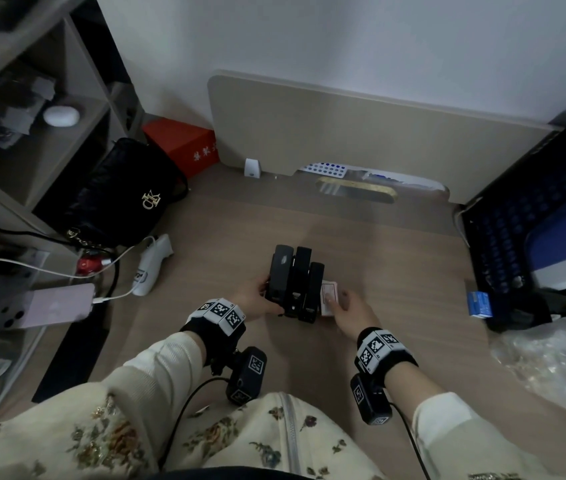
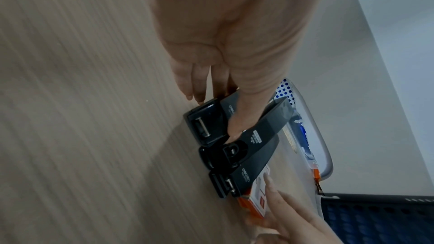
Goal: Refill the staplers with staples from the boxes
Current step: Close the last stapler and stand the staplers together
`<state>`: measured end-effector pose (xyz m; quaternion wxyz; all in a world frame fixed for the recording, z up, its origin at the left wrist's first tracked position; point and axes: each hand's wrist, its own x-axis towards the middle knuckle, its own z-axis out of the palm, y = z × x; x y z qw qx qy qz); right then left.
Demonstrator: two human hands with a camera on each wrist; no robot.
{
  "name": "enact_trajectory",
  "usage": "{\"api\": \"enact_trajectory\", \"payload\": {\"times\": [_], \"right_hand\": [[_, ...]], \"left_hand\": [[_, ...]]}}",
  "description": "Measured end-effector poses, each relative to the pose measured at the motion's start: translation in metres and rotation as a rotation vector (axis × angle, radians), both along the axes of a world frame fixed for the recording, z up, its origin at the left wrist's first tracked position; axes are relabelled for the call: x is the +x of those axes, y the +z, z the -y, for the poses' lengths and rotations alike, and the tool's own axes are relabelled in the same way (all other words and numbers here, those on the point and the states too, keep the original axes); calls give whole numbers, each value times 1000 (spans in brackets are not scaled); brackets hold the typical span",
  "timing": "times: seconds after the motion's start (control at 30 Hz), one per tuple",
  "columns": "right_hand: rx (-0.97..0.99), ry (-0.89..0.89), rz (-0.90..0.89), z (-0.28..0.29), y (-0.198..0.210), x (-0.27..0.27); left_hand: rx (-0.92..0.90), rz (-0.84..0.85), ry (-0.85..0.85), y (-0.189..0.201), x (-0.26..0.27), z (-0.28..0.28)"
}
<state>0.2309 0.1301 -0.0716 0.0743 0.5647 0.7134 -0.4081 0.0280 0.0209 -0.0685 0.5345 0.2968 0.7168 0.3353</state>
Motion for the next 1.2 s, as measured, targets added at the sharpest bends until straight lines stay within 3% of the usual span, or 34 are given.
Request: {"api": "enact_trajectory", "payload": {"times": [0.2, 0.4, 0.77, 0.9, 1.2], "right_hand": [[-67, 36, -194, 9, 0, -1], [-114, -18, -258, 16, 11, -2], [-114, -5, -269, 20, 22, 5], [-74, 74, -197, 17, 11, 4], [-59, 35, -139, 16, 4, 2]], "left_hand": [[-27, -37, -40, 1, -4, 4], [-39, -44, -41, -4, -5, 6], [-65, -46, -65, -5, -5, 12], [-62, -57, -85, -6, -6, 11], [-74, -63, -83, 0, -4, 12]]}}
